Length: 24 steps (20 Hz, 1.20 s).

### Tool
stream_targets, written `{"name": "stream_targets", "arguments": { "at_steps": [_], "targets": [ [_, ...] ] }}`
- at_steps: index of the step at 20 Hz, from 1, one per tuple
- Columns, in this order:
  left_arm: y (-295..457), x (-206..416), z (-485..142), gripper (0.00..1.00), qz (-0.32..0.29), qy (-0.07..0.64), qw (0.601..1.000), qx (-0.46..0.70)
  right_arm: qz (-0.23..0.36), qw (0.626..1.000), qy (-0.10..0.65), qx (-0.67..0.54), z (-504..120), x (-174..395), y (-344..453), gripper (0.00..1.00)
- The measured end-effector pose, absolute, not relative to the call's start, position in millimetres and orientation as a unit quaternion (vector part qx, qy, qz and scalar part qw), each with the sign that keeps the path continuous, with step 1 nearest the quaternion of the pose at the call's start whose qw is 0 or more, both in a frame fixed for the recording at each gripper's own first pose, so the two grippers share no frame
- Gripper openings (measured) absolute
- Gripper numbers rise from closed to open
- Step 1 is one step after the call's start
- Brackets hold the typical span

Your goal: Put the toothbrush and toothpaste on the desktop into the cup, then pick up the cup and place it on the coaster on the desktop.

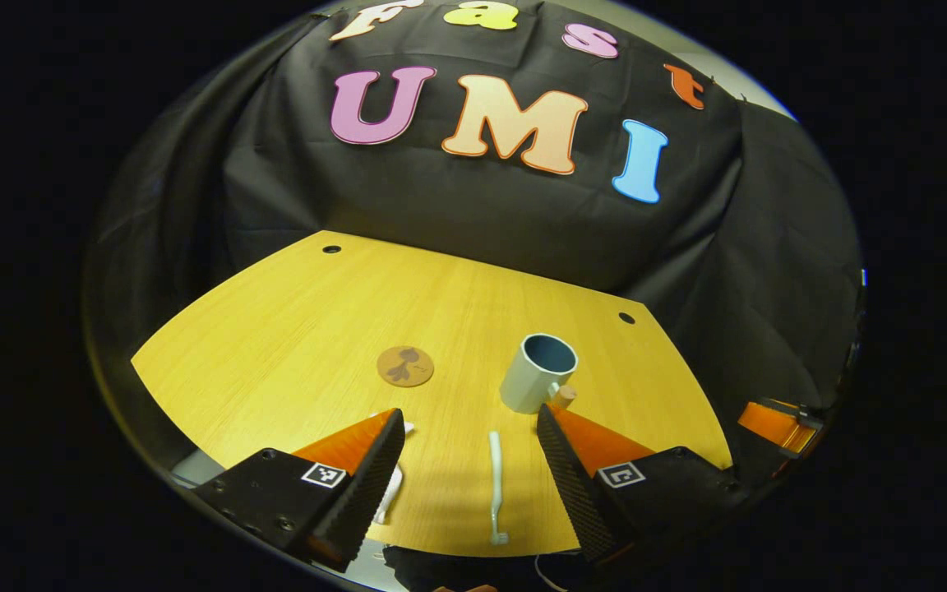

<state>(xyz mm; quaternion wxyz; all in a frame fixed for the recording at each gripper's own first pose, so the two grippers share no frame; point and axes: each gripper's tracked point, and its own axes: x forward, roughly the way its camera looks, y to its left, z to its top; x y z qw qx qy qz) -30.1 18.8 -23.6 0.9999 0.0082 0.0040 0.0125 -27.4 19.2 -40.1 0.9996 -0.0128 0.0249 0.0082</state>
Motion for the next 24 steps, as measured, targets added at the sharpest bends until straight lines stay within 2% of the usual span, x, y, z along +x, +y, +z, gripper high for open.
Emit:
{"name": "stream_targets", "arguments": {
  "at_steps": [12, 19, 24],
  "targets": [
    [103.2, -40.3, -14.1, 0.94, 0.059, 0.021, 0.998, 0.014, 0.092, 0.989, 0.095, -0.066, -66.8, 31.9, 150.0, 0.98],
    [154.5, -36.2, -12.7, 0.94, 0.074, 0.041, 0.996, 0.019, 0.096, 0.975, 0.169, -0.109, -114.1, 67.0, 208.8, 0.98],
    [184.2, -31.1, -19.1, 0.94, 0.072, 0.059, 0.996, 0.017, 0.077, 0.961, 0.231, -0.129, -155.3, 89.0, 230.6, 0.98]
  ]
}}
